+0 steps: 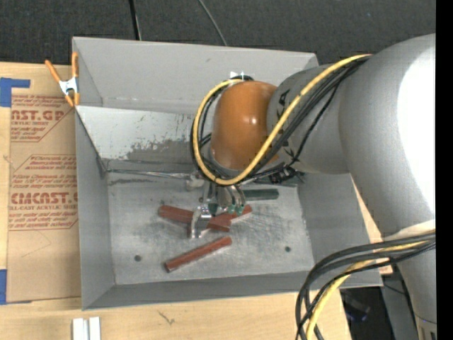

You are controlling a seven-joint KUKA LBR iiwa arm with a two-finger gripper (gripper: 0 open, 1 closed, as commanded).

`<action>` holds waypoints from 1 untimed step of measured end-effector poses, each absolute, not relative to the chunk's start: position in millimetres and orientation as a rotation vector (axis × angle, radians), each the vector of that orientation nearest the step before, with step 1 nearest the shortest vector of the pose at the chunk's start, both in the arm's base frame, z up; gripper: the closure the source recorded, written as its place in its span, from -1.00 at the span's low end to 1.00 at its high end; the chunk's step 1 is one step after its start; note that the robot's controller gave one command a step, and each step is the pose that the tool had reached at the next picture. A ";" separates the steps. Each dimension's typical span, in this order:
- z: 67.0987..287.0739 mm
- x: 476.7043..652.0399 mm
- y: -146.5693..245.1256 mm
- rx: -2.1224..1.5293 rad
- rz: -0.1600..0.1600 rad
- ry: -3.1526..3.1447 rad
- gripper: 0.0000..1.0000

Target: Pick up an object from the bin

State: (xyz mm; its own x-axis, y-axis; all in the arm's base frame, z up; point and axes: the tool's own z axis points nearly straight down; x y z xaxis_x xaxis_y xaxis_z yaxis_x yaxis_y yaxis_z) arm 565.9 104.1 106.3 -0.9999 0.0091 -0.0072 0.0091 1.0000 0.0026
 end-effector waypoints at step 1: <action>72.3 593.2 110.4 0.184 0.005 3.138 -1.00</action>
Offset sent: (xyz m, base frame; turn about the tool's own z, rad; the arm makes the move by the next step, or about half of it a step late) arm -0.0018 0.0085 -0.0363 0.3219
